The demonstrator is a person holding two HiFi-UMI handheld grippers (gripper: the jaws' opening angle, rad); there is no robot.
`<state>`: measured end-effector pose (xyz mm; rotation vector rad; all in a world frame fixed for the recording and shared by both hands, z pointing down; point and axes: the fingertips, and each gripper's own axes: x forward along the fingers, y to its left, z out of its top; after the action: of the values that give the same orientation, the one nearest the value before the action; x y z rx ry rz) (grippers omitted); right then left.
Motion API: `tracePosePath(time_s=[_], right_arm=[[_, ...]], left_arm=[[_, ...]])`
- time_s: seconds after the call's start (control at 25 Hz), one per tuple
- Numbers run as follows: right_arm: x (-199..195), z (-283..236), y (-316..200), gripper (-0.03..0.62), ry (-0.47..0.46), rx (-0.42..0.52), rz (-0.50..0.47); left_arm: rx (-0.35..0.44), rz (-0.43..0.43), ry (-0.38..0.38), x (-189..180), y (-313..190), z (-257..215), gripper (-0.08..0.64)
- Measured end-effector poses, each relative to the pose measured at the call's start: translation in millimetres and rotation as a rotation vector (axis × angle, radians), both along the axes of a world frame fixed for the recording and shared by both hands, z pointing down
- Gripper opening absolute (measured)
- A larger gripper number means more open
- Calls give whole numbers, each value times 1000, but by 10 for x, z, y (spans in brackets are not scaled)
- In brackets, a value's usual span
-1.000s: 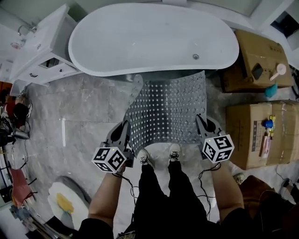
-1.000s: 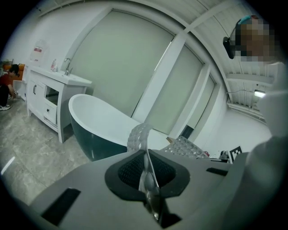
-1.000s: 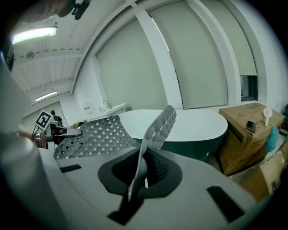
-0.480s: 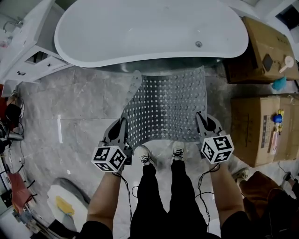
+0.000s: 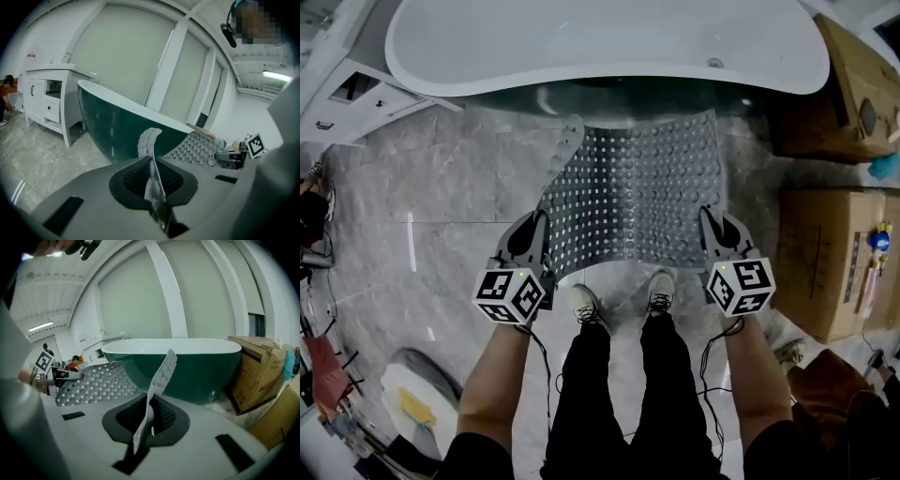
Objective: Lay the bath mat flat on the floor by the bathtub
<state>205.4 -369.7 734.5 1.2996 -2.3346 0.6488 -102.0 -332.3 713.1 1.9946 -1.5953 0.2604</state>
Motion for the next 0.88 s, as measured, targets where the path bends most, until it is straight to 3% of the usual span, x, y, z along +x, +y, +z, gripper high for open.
tracePosePath(time_s=[0.56, 0.88], right_arm=[[10, 1672, -162, 29, 44, 28, -24], [2, 2492, -372, 29, 53, 31, -30]], left_arm=[[-5, 23, -15, -174, -133, 1776, 31], [9, 49, -45, -336, -359, 2505, 31]])
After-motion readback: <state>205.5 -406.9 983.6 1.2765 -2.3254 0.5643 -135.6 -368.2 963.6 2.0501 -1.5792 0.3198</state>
